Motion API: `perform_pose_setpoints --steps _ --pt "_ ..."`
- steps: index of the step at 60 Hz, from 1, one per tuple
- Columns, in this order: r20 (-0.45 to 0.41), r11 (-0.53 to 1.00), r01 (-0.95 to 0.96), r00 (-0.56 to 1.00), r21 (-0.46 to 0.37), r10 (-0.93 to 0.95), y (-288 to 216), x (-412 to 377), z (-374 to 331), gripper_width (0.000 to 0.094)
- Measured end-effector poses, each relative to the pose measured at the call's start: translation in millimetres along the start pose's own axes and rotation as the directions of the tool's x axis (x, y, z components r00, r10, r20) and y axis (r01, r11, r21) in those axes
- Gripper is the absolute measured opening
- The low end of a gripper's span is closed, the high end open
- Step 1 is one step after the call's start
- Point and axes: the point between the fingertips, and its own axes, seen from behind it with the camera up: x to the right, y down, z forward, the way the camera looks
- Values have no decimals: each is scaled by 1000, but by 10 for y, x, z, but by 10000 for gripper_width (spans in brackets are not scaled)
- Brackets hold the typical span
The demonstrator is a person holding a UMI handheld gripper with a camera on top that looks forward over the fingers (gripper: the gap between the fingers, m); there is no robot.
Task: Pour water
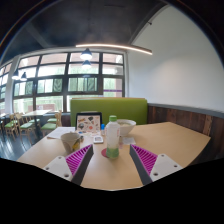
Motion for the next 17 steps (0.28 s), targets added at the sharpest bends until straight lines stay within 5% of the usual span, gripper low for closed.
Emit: perform_pose_setpoints --steps 17 --pt "28 997 -70 997 15 69 128 -114 -828 825"
